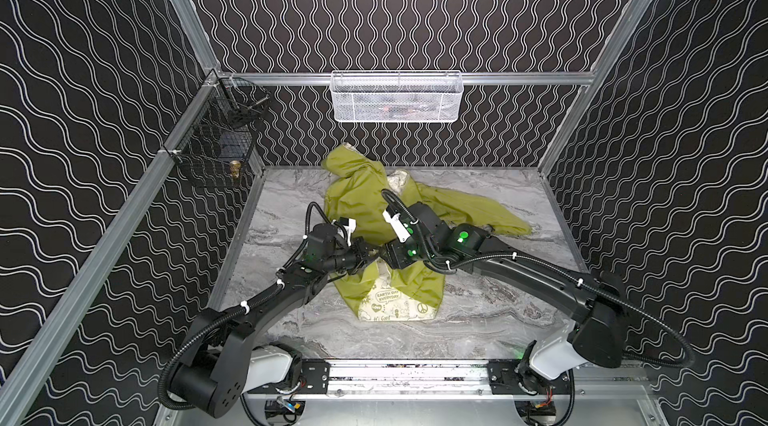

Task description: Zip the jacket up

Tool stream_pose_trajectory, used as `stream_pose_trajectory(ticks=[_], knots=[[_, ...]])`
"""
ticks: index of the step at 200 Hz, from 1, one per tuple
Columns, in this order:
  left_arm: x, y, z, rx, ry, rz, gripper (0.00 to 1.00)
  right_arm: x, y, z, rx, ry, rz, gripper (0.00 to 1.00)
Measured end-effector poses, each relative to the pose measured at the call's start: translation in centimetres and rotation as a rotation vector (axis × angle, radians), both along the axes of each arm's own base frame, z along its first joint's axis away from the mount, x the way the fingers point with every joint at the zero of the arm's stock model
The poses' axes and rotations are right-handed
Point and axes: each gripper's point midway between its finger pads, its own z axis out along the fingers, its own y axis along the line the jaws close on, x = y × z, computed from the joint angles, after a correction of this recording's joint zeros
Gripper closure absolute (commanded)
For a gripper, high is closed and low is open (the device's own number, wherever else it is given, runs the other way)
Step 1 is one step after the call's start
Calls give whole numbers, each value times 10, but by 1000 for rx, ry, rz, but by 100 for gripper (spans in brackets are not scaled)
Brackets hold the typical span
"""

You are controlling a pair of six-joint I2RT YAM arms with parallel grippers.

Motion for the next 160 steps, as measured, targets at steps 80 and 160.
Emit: stream_pose_trajectory(ticks=[80, 160], knots=[[-6, -1, -1, 0, 22, -25, 100, -7, 10, -27, -119, 2, 31, 50], [-8, -2, 3, -6, 16, -33, 100, -3, 7, -38, -185, -21, 7, 56]])
